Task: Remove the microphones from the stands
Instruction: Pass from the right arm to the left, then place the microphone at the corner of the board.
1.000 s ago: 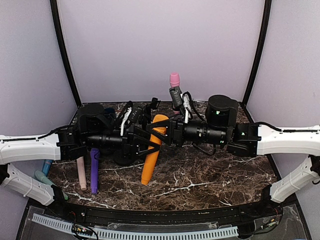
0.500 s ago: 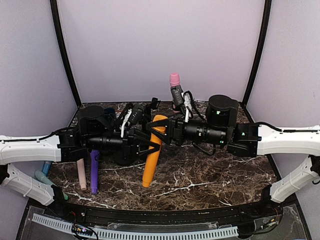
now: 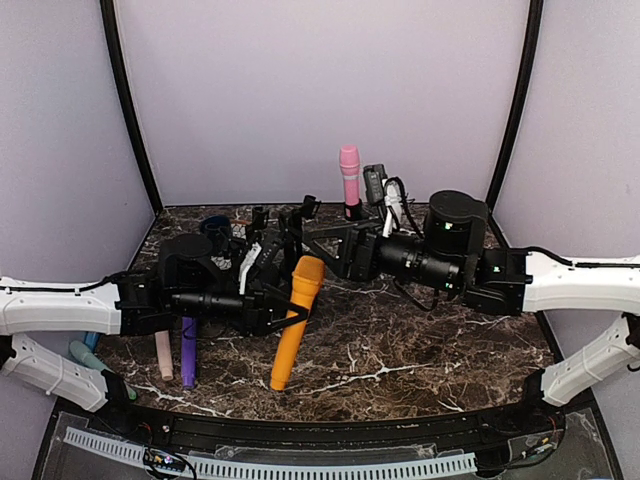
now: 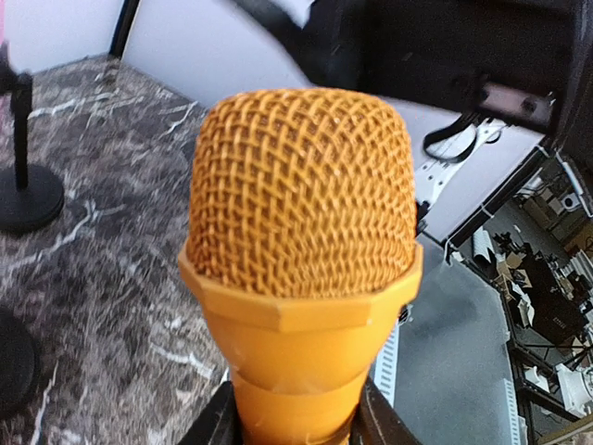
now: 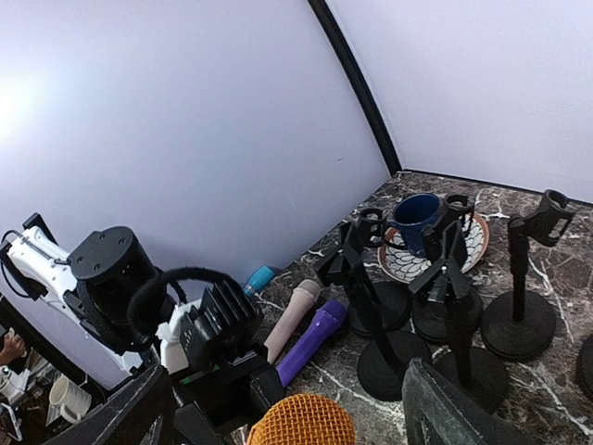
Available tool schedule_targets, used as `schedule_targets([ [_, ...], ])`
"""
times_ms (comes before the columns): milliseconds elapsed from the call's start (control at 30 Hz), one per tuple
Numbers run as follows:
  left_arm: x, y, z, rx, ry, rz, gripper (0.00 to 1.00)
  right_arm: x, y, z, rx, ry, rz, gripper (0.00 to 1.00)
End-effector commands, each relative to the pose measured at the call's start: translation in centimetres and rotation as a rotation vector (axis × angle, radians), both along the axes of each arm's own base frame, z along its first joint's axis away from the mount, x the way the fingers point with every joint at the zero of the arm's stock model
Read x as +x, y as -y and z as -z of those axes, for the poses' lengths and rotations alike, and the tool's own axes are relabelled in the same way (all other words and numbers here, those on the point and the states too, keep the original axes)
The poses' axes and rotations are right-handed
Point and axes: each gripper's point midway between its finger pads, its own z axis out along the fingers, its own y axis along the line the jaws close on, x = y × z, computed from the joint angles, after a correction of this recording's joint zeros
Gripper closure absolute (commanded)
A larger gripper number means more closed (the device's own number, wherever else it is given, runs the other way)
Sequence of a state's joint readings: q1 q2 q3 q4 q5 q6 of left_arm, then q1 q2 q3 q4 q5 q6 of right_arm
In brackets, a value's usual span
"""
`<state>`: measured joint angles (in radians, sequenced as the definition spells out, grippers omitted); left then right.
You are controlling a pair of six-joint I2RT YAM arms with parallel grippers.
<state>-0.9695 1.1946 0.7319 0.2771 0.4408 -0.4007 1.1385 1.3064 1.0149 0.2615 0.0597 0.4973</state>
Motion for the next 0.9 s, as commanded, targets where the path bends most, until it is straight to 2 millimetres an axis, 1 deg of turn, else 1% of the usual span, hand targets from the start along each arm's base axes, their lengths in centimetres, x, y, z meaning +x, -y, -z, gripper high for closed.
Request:
schedule_targets([
  [0,-0.4,-3.1,5.2,0.140,-0.136,-0.107,0.88,2.2,3.1,-0.4,0.040,-0.023,0.147,0.14],
  [33,-0.4,-3.9,6.8,0.181,-0.158,-0.140,0.89,2.5,3.5,-0.1,0.040,-0.034,0.164,0.13],
  [133,-0.5,-6.4,10.0,0.270,-0.254,-0.210,0.90,3.5,4.6,0.4,0.030,-0.050,0.205,0.13],
  [233,-0.2,-9.2,12.8,0.322,-0.357,-0.280,0.90,4.2,5.5,0.7,0.020,-0.057,0.240,0.13],
  [333,0.3,-11.5,14.5,0.360,-0.434,-0.359,0.90,4.7,6.2,0.9,0.012,-0.064,0.272,0.13],
  [367,0.4,-12.0,14.7,0.367,-0.445,-0.376,0.90,4.9,6.5,1.0,0.008,-0.066,0.283,0.13],
  [433,0.6,-13.4,15.8,0.413,-0.485,-0.429,0.90,5.2,7.0,1.2,0.003,-0.070,0.305,0.13],
  [467,0.9,-14.7,16.7,0.455,-0.513,-0.479,0.90,5.4,7.3,1.4,0.000,-0.073,0.317,0.13],
  [500,0.7,-15.6,17.5,0.494,-0.545,-0.509,0.90,5.5,7.5,1.4,0.003,-0.076,0.327,0.13],
  [533,1.3,-16.8,18.0,0.510,-0.562,-0.563,0.91,5.5,7.8,1.4,0.007,-0.080,0.334,0.13],
  [567,1.3,-17.6,18.6,0.532,-0.588,-0.586,0.90,5.7,8.0,1.6,0.007,-0.083,0.341,0.13],
  [667,2.2,-19.6,19.3,0.538,-0.635,-0.673,0.87,5.9,8.5,1.7,0.005,-0.089,0.358,0.12],
  [867,3.7,-22.8,20.8,0.586,-0.690,-0.818,0.86,6.2,9.5,1.9,0.000,-0.090,0.391,0.12],
])
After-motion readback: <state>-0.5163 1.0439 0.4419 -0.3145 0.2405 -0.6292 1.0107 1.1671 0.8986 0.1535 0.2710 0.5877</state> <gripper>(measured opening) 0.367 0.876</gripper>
